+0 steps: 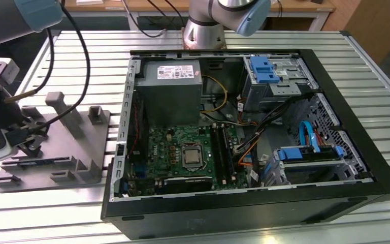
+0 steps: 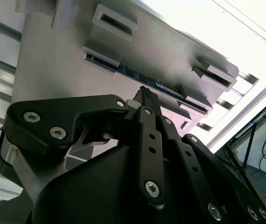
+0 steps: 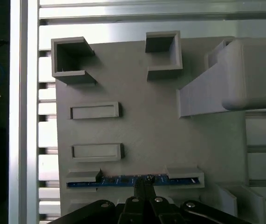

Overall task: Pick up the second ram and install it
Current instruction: 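Pick up the second ram and move it above second insertion slot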

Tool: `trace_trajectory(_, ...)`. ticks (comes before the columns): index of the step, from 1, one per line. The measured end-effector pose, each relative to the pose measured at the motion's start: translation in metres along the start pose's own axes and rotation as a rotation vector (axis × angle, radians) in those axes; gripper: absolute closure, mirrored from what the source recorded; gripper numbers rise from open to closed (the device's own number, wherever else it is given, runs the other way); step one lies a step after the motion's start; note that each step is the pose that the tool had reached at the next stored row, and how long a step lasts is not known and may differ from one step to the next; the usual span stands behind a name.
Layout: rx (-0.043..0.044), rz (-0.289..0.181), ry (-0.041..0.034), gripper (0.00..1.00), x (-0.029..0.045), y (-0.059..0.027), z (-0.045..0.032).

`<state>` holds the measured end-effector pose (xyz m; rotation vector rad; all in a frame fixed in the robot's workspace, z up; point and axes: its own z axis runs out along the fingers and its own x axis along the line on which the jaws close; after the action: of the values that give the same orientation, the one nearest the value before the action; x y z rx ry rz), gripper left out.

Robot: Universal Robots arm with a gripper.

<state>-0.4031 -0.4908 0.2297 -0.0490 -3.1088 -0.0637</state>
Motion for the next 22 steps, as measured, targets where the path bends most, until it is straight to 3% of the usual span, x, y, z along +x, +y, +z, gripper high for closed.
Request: trace_trajectory(22,0.0054,-0.168,0.0068,0.9,0.0,0.0,0.0)
